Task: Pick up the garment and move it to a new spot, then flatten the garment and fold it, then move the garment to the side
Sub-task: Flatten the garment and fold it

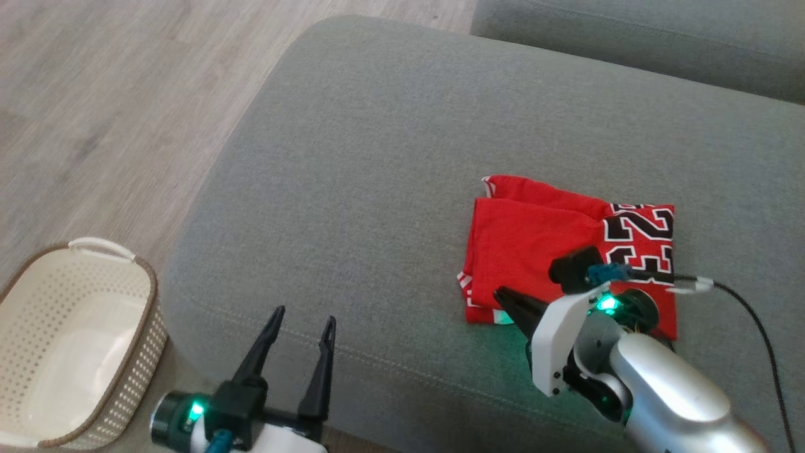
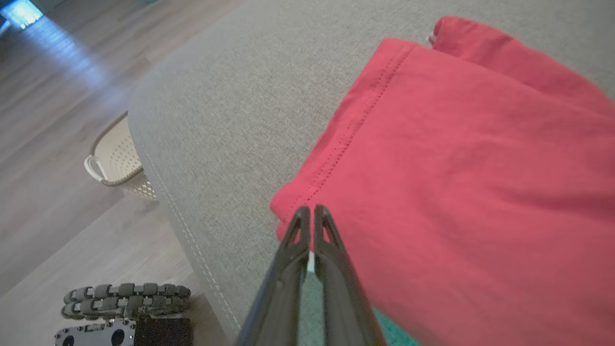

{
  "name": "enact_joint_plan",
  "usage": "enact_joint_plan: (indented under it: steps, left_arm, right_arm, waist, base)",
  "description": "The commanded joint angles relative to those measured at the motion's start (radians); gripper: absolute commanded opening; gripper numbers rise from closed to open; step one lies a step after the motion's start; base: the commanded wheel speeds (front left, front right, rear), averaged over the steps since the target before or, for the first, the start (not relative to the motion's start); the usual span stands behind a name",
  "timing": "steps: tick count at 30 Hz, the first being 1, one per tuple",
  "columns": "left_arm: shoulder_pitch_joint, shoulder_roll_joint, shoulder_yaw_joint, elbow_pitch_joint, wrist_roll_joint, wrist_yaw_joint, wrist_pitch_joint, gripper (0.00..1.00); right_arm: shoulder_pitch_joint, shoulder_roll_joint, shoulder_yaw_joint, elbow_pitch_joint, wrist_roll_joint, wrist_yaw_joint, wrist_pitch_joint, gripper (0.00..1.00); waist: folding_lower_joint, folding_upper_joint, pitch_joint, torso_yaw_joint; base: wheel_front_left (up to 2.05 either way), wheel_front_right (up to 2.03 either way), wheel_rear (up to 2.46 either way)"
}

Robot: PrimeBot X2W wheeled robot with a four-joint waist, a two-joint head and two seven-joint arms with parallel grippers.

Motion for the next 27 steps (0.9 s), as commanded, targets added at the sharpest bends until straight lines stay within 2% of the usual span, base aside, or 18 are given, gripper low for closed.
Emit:
enact_joint_plan:
  steps: [1,2,3,5,8,11,15,20,24,27]
  left_arm:
    - [-0.042,-0.009,0.052,-0.050,0.005,0.012,-0.012,1.00]
    - [-0.038,-0.011,0.064,-0.058,-0.004,0.017,-0.012,1.00]
    - [-0.038,-0.011,0.064,-0.058,-0.004,0.017,-0.012,1.00]
    - [-0.028,-0.013,0.085,-0.075,-0.014,0.023,-0.012,1.00]
    - [-0.010,-0.013,0.117,-0.096,-0.019,0.034,-0.012,1.00]
    - [0.008,-0.014,0.142,-0.115,-0.016,0.042,-0.012,1.00]
    - [0.031,-0.015,0.177,-0.143,-0.013,0.045,-0.012,1.00]
    - [0.066,-0.024,0.209,-0.170,-0.006,0.037,-0.012,1.00]
    - [0.091,-0.034,0.235,-0.181,0.007,0.030,-0.012,1.00]
    - [0.109,-0.039,0.256,-0.186,0.021,0.023,-0.012,1.00]
  right_arm:
    - [-0.008,0.012,-0.010,-0.041,-0.019,0.000,-0.081,0.89]
    - [-0.005,0.016,-0.025,-0.037,-0.044,0.000,-0.120,1.00]
    - [-0.005,0.016,-0.025,-0.037,-0.044,0.000,-0.120,1.00]
    - [0.003,0.027,-0.083,-0.019,-0.113,0.000,-0.208,1.00]
    - [0.034,0.065,-0.203,0.011,-0.223,0.000,-0.317,1.00]
    - [0.083,0.112,-0.339,0.003,-0.305,0.000,-0.379,1.00]
    - [0.165,0.161,-0.487,-0.078,-0.401,0.000,-0.405,1.00]
    - [0.286,0.201,-0.633,-0.261,-0.499,0.000,-0.407,1.00]
    - [0.384,0.220,-0.713,-0.366,-0.535,0.000,-0.407,1.00]
    - [0.448,0.224,-0.716,-0.392,-0.533,0.000,-0.407,1.00]
  waist:
    - [0.0000,0.0000,-0.009,-0.013]
    - [0.0000,0.0000,-0.011,-0.021]
    - [0.0000,0.0000,-0.011,-0.021]
    - [0.0000,0.0000,-0.019,-0.034]
    - [0.0000,0.0000,-0.031,-0.054]
    - [0.0000,0.0000,-0.045,-0.078]
    - [0.0000,0.0000,-0.071,-0.117]
    - [0.0000,0.0000,-0.099,-0.162]
    - [0.0000,0.0000,-0.115,-0.184]
    - [0.0000,0.0000,-0.128,-0.199]
  base:
    - [0.00,0.00,0.00]
    - [0.00,0.00,0.00]
    - [0.00,0.00,0.00]
    - [0.00,0.00,0.00]
    - [0.00,0.00,0.00]
    - [0.00,0.00,0.00]
    - [0.00,0.00,0.00]
    - [0.00,0.00,0.00]
    - [0.00,0.00,0.00]
    - [0.00,0.00,0.00]
